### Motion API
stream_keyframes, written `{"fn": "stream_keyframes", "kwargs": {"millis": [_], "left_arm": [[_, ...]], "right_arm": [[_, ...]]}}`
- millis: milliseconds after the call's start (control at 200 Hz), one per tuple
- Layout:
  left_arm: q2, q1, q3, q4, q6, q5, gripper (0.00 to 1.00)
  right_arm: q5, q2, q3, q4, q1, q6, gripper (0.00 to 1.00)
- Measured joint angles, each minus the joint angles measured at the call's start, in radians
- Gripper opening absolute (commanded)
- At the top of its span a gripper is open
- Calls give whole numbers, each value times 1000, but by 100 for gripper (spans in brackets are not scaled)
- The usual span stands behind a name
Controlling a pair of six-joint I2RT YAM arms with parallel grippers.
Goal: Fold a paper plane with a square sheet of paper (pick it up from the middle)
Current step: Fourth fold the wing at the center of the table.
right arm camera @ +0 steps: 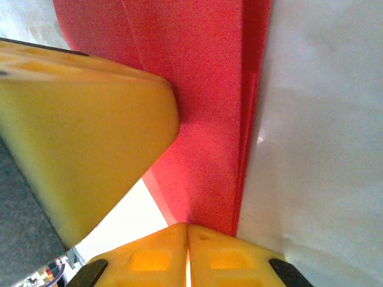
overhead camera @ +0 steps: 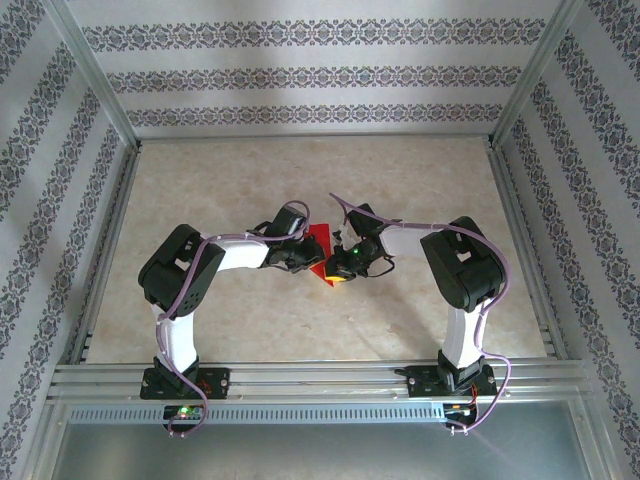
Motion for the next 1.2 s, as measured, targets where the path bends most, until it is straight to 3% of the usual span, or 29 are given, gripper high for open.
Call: {"fn": "stream_keyframes", "kwargs": {"millis": [445,1199], "left_arm": [[21,0,51,-79,-11,-7,9],[29,0,68,-107,-45,-8,8]], "right_arm": [[-3,-27,-11,13,0,-10,16],[8,-81,-79,0,0,-10,13]]}}
